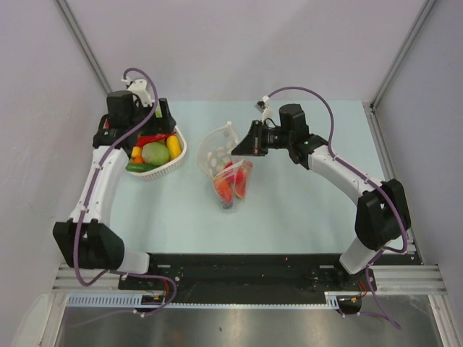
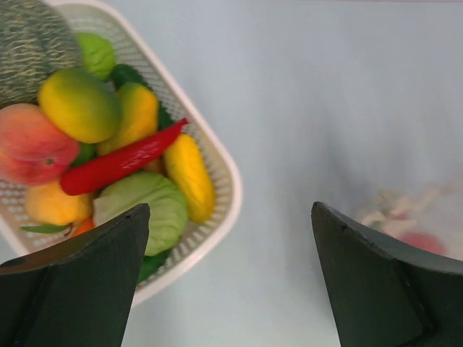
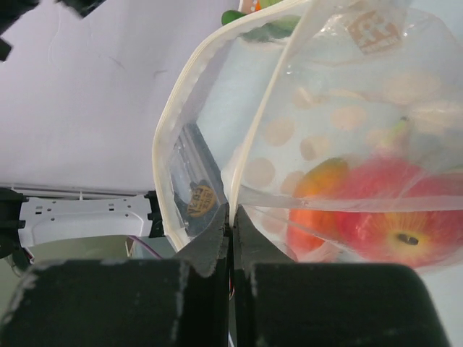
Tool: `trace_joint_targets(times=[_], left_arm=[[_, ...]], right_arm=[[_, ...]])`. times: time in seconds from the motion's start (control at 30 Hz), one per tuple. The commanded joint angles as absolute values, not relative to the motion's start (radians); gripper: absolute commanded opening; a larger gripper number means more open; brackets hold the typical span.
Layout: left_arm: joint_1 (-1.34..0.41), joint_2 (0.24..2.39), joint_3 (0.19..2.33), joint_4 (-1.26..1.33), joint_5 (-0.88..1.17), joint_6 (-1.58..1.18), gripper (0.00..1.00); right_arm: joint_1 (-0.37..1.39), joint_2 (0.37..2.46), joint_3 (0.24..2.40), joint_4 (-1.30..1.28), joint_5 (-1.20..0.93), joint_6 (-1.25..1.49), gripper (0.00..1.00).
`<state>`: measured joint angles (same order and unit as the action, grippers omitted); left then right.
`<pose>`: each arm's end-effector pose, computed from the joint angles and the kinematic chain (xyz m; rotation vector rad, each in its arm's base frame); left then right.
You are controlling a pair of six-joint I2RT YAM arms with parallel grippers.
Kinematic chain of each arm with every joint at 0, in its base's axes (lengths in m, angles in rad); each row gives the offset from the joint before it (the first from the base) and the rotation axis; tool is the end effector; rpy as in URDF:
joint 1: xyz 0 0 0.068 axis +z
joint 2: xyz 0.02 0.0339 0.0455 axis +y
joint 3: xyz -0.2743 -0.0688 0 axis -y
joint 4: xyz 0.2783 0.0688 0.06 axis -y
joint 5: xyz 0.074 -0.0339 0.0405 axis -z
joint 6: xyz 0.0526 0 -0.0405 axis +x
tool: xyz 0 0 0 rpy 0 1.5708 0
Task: Place the food in the zip-top bag and seal the zipper
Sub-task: Place the fake fruit in the zipper food storage bag, then pick up the fake fruit from the bin.
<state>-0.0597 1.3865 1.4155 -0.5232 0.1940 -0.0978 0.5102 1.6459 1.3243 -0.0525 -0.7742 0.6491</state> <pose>0.3555 -0.0314 0.3916 0.0806 2.0666 -0.2973 0.3551 0.2408 0.3152 -0.4296 2.1015 1.4766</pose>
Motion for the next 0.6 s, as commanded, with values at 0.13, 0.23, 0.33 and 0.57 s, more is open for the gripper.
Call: trace_joint_targets(times=[0.13,0.23,0.33,0.57], left_arm=[[0.058,1.6,1.497,-0.351,0.012,-0.064,0.91],[0.061,1.701,1.583,-0.339,-0.049,-0.077,0.89],[0.071,1.778,1.644,-0.325,-0.093,-0.084,0.89],[0.072,1.922,1.759,-0.339,-0.14,-0.071,0.88]], right_arm=[[0.497,1.624,1.345,0.006,-0.795,0.654,0.0],[0.494,1.628,1.345,0.006,-0.795,0.65,0.0],[0.489,1.629,1.347,0.006,-0.793,0.649,0.0],[0.482,1.643,1.35,0.006,-0.795,0.65,0.0]])
